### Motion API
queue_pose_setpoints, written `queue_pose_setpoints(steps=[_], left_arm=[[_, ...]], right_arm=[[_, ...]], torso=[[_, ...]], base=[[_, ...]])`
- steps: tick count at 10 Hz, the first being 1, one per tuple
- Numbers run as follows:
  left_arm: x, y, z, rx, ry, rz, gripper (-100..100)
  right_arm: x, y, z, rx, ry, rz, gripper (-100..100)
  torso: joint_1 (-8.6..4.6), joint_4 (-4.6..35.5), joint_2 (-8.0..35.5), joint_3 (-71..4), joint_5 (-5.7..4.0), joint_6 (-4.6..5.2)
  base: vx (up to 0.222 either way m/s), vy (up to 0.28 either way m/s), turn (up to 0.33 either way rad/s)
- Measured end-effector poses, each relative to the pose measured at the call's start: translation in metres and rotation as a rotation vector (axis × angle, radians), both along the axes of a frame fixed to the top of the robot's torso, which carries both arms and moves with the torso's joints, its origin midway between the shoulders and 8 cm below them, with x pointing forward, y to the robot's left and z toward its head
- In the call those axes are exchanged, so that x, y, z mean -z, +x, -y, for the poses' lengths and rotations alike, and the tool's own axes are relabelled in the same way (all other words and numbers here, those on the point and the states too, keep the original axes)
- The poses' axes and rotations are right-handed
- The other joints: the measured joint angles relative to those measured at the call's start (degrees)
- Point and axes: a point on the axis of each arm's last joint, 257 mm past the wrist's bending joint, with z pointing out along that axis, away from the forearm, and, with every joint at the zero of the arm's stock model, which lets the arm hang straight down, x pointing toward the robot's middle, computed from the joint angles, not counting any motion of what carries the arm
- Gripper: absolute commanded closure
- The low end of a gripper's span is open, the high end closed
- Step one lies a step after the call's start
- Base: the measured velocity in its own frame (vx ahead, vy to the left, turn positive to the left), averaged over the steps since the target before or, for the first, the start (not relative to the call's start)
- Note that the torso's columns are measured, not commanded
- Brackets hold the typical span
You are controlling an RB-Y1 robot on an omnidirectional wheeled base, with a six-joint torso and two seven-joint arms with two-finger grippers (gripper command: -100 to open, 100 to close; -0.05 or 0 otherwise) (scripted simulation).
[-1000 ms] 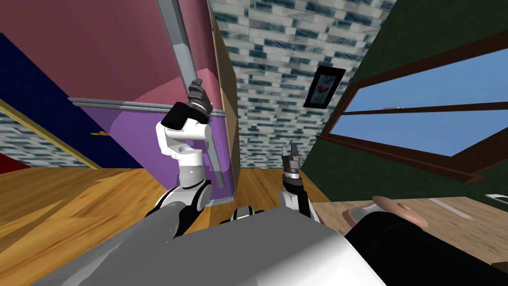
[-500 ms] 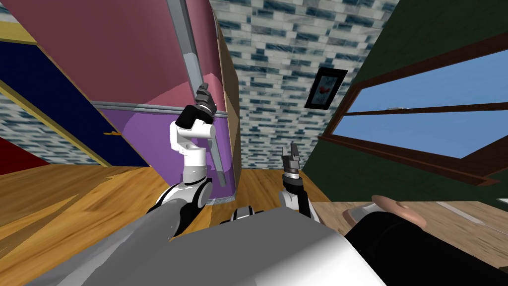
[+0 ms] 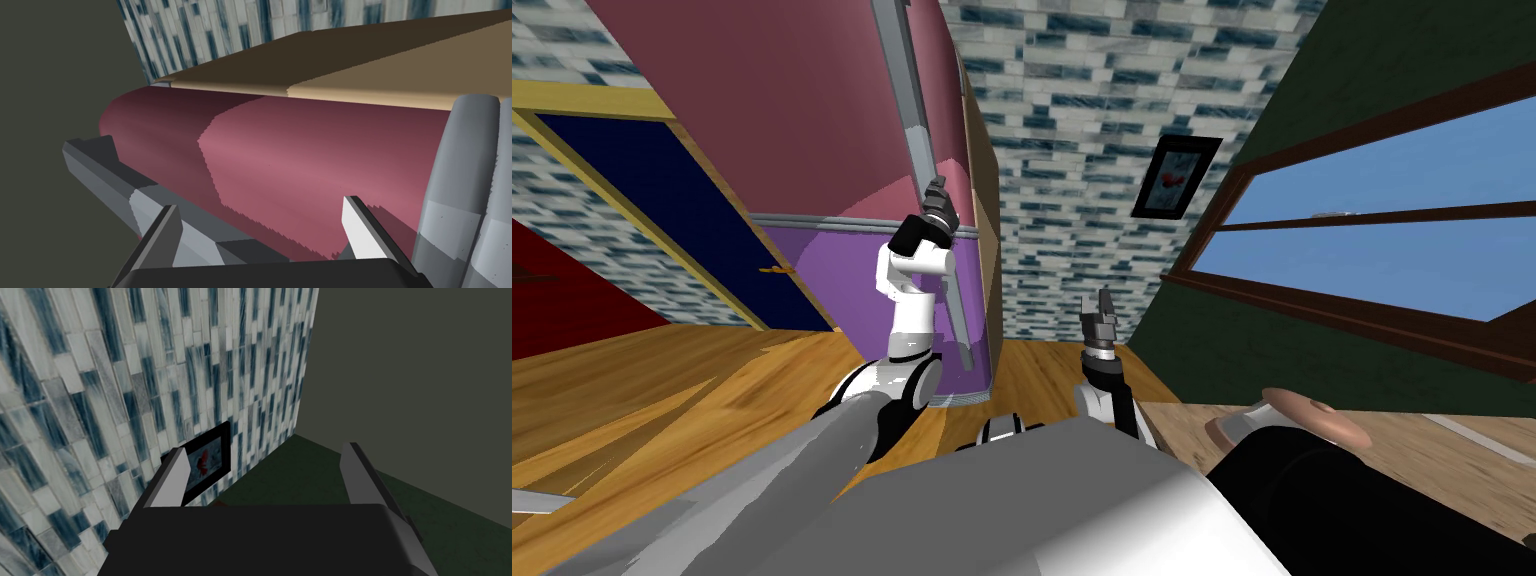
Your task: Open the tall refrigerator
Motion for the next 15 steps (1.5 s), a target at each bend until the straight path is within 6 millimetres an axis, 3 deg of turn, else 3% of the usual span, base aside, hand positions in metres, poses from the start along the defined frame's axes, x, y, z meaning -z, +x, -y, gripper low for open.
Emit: queue_pose_setpoints(steps=[4,15], left_arm=[[0.015,0.023,0.002,-0.005,0.01,-0.044,-100],[0.016,0.03,0.01,0.002,0.015,-0.106,-100]], right_arm=[[0.0,0.0,0.0,0.0,0.0,0.0,0],[0.0,0.0,0.0,0.0,0.0,0.0,0]], torso=[[-0.01,-0.7,-0.5,-0.2,0.13,0.09],[-0.46,0.0,-1.1,-1.0,-0.42,0.41]], base=[[-0.001,0.001,0.002],[0.008,-0.002,-0.003]])
